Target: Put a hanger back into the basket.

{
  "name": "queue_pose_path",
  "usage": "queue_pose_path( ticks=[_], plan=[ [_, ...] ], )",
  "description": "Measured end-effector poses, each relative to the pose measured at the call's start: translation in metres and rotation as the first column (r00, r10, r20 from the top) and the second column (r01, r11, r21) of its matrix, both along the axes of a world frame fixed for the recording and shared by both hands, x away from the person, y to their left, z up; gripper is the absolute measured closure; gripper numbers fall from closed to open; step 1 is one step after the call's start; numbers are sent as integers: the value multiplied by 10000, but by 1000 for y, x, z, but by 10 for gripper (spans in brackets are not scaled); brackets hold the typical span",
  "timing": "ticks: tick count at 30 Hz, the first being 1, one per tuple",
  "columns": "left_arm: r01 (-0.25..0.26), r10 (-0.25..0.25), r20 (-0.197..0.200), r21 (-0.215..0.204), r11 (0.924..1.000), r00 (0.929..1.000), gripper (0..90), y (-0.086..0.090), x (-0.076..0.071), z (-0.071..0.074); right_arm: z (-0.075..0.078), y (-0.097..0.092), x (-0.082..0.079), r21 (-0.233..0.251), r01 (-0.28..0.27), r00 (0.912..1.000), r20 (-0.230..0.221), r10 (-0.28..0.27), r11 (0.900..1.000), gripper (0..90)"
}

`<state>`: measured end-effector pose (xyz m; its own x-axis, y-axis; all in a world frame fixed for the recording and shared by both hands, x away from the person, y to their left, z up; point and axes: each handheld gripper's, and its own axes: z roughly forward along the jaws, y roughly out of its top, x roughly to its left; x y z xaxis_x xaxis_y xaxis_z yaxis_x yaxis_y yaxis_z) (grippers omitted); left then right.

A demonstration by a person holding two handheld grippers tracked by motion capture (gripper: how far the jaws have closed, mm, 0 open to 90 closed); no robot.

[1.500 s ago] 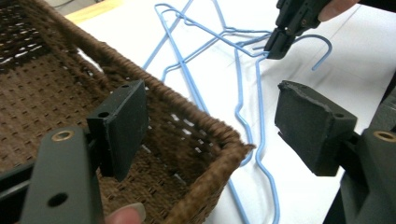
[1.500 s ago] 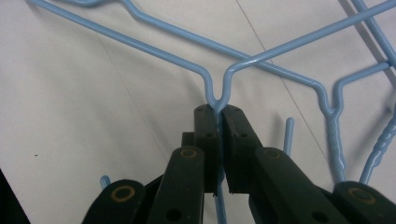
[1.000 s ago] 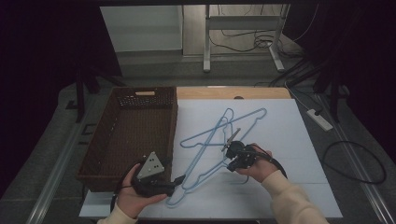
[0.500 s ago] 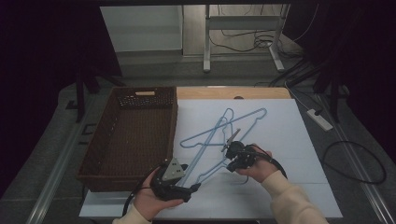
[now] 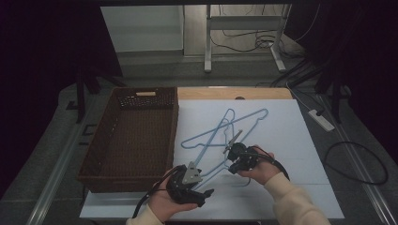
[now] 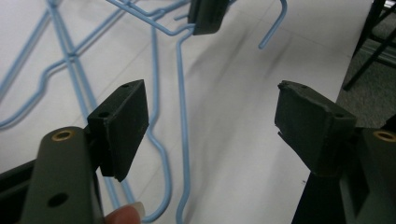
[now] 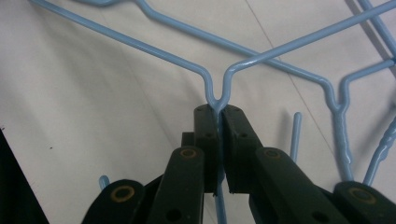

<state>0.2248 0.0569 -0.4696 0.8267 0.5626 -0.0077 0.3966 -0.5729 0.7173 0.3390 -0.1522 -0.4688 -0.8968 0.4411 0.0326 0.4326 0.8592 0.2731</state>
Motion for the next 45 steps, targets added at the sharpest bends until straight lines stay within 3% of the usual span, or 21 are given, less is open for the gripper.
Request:
queue_pose_path(
  ticks=[4,17,28,30,37,42,45],
  plan=[
    [193,-190,-154,215,9996,9997,256,-10,1,-7,1,0,-2,13,-40,10000,-17,40,10000,854],
    [-30,69,-564,679,9977,9984,259,-29,17,-30,4,-3,-5,5,-61,10000,-29,61,10000,853],
    [-115,241,-1214,1030,9946,9923,555,-35,35,-40,6,-1,-7,11,-55,10000,-48,55,10000,850],
    [-19,170,-1451,1034,9946,9893,673,-36,37,-42,7,0,-7,38,-78,9999,-68,78,10000,849],
    [-245,428,-1637,1124,9934,9856,833,-35,40,-43,10,-1,-9,100,-93,9999,-85,94,9999,849],
    [-435,597,-1681,984,9942,9840,859,-34,41,-42,11,-2,-10,221,-108,9999,13,107,9997,824],
    [-574,707,-1697,822,9950,9830,860,-32,40,-41,14,-5,-10,652,21,9998,220,-36,9979,702]
  ],
)
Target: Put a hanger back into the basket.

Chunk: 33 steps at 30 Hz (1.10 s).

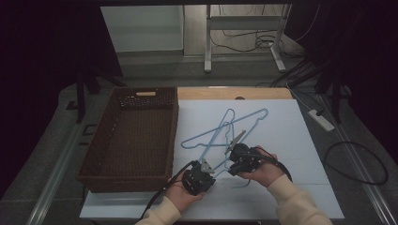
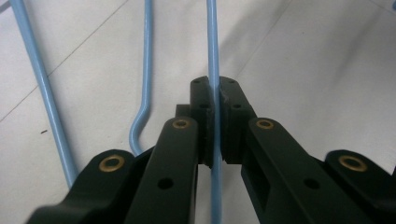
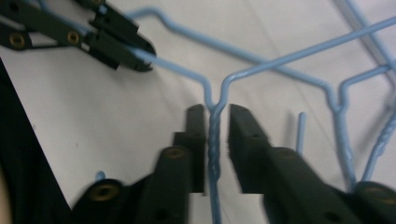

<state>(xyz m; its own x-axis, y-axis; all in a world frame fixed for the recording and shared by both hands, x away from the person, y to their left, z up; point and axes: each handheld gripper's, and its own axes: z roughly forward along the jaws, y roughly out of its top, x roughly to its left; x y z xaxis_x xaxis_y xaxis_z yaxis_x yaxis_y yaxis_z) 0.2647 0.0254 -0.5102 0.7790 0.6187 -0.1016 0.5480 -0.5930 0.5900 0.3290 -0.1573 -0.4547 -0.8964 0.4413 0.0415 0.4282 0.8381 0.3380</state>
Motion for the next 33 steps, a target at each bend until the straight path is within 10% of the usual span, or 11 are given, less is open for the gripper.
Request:
queue_pose_path(
  ticks=[5,8,13,15,19,33],
  plan=[
    [-394,397,102,-278,9988,9992,862,4,-2,3,12,-18,2,2235,891,9932,530,-1034,9706,468],
    [-551,563,267,-425,9976,9981,862,7,-4,7,17,-38,4,3625,1451,9755,1028,-1943,9206,394],
    [-824,859,447,-762,9937,9953,862,12,-9,11,18,-76,6,5358,2386,9344,1005,-3418,8099,372],
    [-971,1021,538,-889,9913,9933,863,13,-10,13,14,-88,6,5652,2521,9259,951,-3656,7855,373],
    [-1109,1189,705,-1085,9879,9904,864,17,-14,18,4,-104,2,5839,2579,9174,1020,-3847,7698,370],
    [-1611,1852,1329,-1739,9715,9737,867,30,-18,40,-25,-131,-21,5430,2748,9103,1188,-3965,7935,352]
  ],
)
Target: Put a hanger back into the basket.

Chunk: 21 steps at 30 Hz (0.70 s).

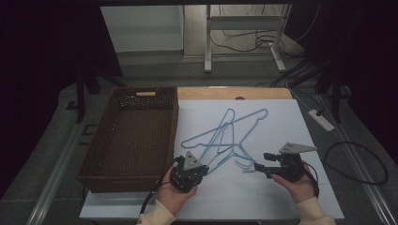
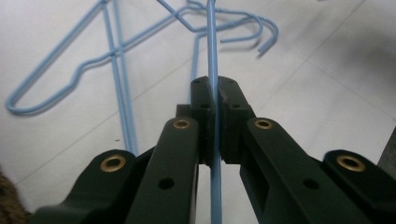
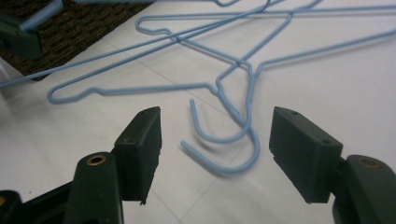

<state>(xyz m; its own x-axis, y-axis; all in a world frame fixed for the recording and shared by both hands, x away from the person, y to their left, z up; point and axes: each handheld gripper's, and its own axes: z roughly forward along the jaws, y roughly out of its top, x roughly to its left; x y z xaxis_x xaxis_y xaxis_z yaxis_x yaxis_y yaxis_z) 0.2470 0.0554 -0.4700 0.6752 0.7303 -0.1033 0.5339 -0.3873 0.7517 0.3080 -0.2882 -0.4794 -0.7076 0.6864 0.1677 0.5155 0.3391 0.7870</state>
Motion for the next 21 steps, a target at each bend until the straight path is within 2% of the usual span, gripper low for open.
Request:
queue_pose_path(
  ticks=[12,16,21],
  plan=[
    [-43,71,333,-829,9965,9994,868,14,-4,19,-6,-11,-6,61,321,9995,70,-321,9995,357],
    [36,16,464,-1132,9936,9989,869,20,-7,28,-6,-11,-7,69,332,9993,189,-333,9994,358],
    [360,-243,738,-1617,9862,9970,869,32,-8,38,-6,-9,-8,-49,319,9992,235,-318,9995,359]
  ],
)
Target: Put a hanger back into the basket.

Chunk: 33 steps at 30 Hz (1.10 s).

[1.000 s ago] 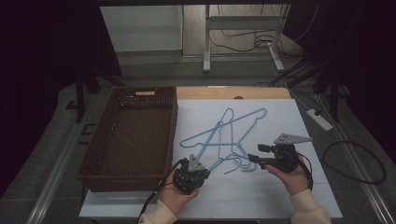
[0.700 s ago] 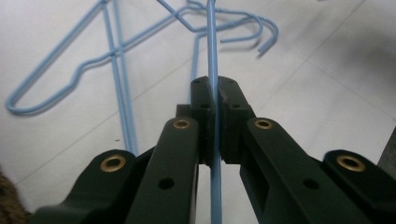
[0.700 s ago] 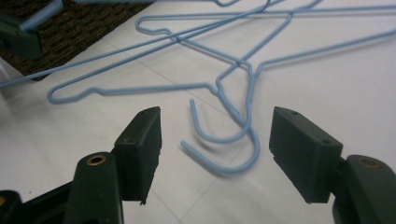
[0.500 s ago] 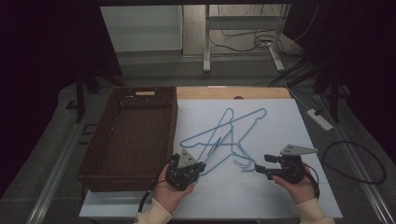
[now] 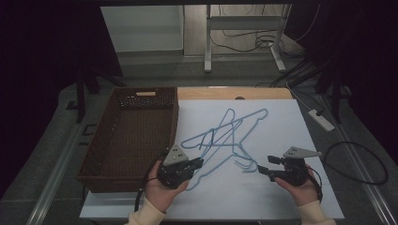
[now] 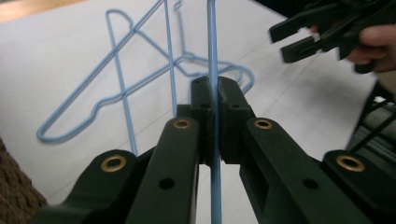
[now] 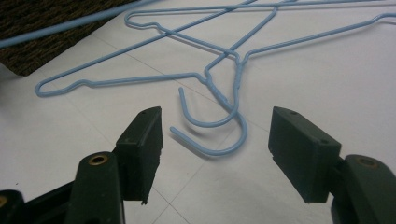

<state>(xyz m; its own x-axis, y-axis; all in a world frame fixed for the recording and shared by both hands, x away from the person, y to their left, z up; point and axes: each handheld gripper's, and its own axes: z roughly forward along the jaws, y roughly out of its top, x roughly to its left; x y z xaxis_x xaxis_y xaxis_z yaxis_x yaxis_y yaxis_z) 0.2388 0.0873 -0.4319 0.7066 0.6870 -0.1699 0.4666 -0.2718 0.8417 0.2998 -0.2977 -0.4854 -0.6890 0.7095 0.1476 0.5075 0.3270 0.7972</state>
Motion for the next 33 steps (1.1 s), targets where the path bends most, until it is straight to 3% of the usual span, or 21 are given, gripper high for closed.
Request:
queue_pose_path(
  ticks=[4,15,33],
  plan=[
    [-5,10,172,-285,9996,9999,868,10,0,8,-1,0,0,0,-6,10000,37,6,10000,359],
    [59,-34,439,-556,9984,9990,868,31,-1,23,-3,1,0,-105,-38,10000,-35,38,9999,358],
    [-105,164,545,-1080,9941,9984,869,60,2,40,-5,2,0,-172,-66,9999,-147,63,9998,353]
  ],
)
